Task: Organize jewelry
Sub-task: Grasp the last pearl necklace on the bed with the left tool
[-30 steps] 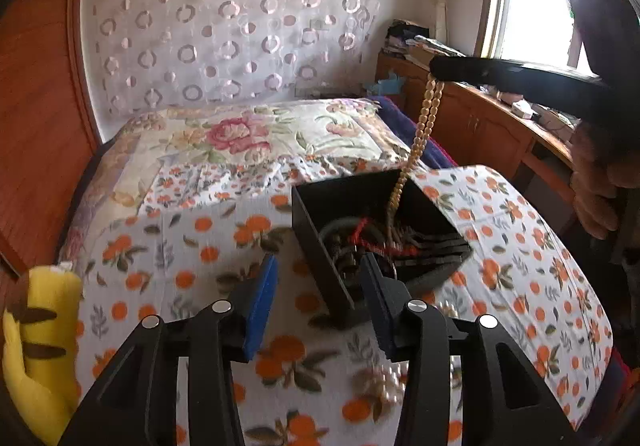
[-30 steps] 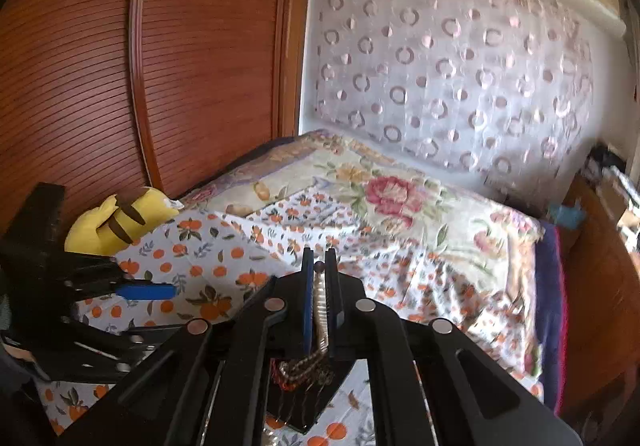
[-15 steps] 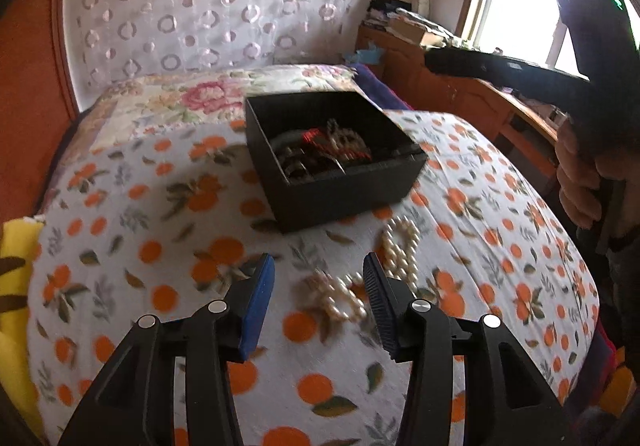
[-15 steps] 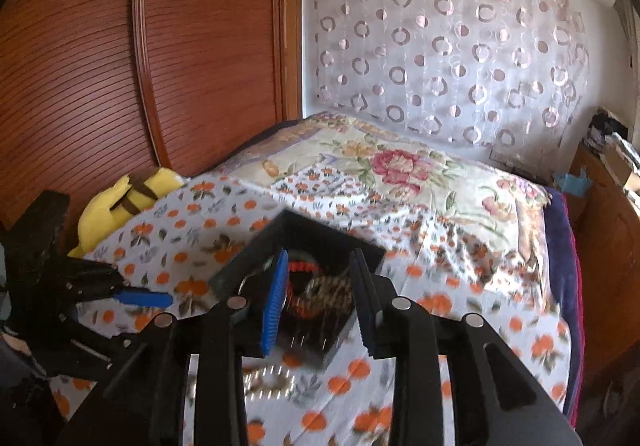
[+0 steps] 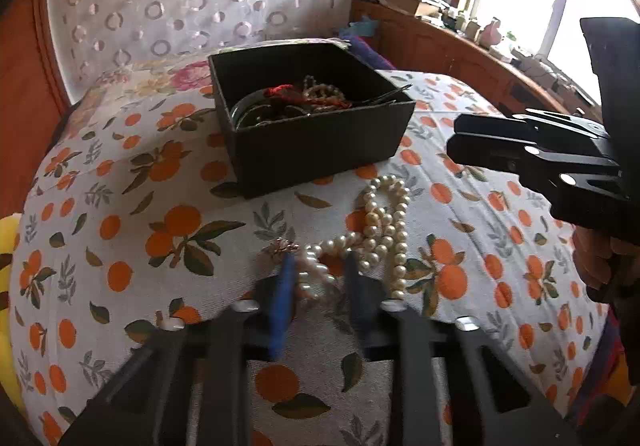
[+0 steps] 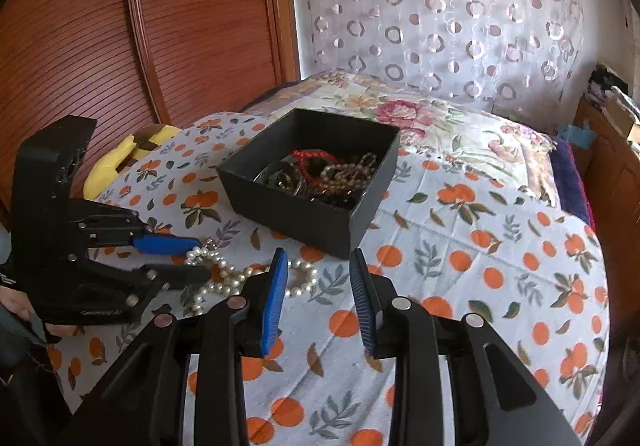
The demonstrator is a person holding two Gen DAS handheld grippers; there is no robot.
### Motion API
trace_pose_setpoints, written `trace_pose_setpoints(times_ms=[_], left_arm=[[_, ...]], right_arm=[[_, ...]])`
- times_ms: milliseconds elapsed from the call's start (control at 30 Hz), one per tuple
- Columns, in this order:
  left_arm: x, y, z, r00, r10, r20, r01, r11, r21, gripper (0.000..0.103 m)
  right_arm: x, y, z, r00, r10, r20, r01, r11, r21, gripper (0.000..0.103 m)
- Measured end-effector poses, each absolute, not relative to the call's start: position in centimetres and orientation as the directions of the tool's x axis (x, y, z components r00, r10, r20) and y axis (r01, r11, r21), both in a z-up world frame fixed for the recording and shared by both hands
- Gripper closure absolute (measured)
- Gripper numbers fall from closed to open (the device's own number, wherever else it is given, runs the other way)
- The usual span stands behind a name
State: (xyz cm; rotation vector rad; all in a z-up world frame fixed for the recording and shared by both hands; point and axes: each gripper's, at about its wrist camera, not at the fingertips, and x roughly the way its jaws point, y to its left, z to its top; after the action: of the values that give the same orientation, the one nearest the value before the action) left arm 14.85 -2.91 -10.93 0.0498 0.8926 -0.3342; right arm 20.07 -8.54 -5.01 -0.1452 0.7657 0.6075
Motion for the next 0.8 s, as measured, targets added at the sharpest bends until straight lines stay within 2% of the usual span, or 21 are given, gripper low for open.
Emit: trace_pose_setpoints(times_ms=[33,67,267,467,800], left_arm=[[14.6,-2.8,-10.8,0.583,-0.269,-0.767,0.312,0.945,-0.094,0.096],[14.5,-2.7,-10.7,0.579,-0.279,-0.766,0.317,0.943,-0.104,0.096],[12.2,-1.8,-10.0,0.557,-0.340,-0.757,0.342,0.925,-0.164,0.096],[10.4,-0.3,-9.9,0.554,-0.344,-0.758,0.327,0.927,-0.182,0.096],[9.4,2.3,-10.5,0.569,-0.320,-0.758,0.272,0.943,-0.194,0.096]], right_arm=[[20.0,-8.4,-5.1,0.556,0.466,-0.688,-0.569,0.817,0.094,0.068],[20.0,-8.3,-5.1,0.551,0.470,-0.689,-0.573,0.814,0.097,0.068],[20.3,-6.8,-4.9,0.521,0.510,-0.684,-0.607,0.785,0.124,0.068],[21.0,-3.5,-5.9,0.448,0.552,-0.703,-0.656,0.738,0.162,0.068],[20.9,2.4,-8.0,0.367,0.513,-0.776,-0.746,0.661,0.084,0.069]])
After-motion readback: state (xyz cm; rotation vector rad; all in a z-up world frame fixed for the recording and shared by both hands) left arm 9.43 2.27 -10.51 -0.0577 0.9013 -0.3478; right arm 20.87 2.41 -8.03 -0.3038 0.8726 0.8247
